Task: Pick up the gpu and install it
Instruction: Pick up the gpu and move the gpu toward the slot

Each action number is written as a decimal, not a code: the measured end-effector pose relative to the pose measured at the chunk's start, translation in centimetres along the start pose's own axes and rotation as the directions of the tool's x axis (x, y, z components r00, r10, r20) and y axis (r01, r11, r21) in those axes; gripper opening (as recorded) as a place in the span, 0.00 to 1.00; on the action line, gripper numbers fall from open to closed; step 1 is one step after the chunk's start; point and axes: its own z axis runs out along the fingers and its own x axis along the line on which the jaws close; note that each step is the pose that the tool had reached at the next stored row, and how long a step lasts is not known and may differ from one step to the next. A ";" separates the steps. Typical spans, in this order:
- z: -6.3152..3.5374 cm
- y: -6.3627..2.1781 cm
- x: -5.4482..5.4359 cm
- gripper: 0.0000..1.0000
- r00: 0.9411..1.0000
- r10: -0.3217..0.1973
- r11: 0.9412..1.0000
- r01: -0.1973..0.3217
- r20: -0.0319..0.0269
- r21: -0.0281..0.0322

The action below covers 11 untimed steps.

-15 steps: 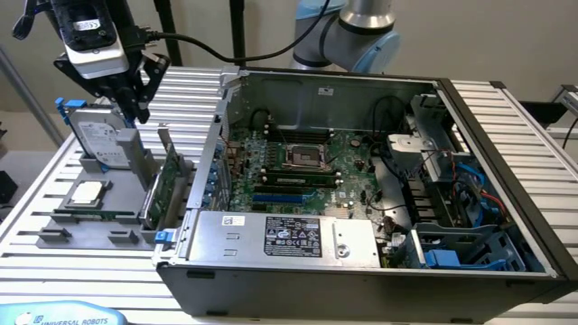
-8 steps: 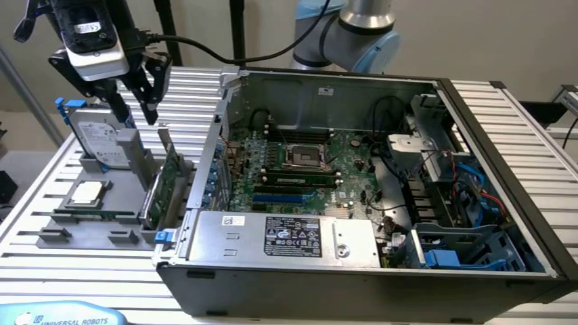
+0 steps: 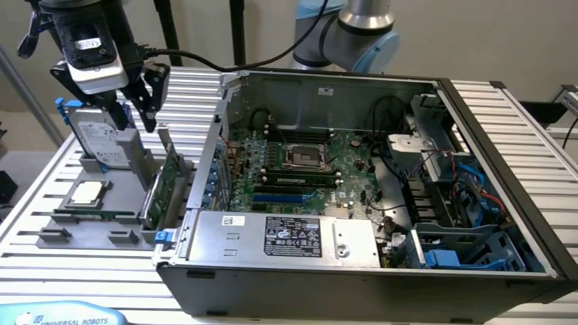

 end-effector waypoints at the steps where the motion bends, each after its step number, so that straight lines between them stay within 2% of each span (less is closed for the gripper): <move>1: 0.18 -0.01 0.1 0.48 1.000 0.000 1.000 0.000 0.000 0.000; 7: 1.27 -0.17 0.4 0.48 1.000 0.000 1.000 0.000 0.000 0.000; 11: 1.95 -0.70 0.4 0.48 1.000 0.000 1.000 0.000 0.000 0.000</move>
